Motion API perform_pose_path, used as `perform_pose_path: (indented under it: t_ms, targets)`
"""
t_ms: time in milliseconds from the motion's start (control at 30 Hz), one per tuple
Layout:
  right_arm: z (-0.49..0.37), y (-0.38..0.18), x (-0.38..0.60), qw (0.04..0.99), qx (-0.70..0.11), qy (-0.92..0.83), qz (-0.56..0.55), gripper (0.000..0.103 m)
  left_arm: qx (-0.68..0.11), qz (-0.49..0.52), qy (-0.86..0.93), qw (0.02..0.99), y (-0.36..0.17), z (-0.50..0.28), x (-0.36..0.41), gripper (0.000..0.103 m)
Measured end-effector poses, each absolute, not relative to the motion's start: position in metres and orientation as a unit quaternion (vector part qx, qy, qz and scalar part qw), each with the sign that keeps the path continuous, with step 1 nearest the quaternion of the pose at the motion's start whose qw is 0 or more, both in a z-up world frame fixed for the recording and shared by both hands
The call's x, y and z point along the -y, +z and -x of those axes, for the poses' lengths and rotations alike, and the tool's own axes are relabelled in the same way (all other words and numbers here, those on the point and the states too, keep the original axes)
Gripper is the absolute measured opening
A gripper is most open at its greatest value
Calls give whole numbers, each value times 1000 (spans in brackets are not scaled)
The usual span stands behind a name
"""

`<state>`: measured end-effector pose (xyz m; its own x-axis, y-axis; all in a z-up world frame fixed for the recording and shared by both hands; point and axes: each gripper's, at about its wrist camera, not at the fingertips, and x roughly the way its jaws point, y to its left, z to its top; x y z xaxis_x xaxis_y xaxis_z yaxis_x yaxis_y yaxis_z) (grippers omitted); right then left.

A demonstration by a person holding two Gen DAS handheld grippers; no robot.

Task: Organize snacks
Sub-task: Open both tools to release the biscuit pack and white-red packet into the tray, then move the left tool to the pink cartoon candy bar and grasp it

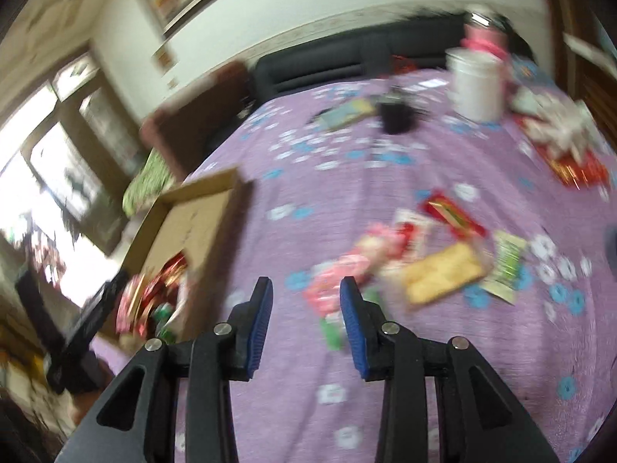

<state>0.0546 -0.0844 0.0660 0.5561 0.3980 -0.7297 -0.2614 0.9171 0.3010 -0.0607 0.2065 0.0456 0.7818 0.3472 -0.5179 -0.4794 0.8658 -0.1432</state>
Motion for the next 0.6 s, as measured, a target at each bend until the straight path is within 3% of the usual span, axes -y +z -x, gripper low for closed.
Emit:
perform_pose_path:
  t_ms: [400,600]
  targets:
    - [-76,51,149,868,-442,151,-170,35,-259,96,153,949,78,58,-164,66]
    - [-79,52,161,862,-443,148,-198,35,-375,83,-56,921,79,-5,-85,70]
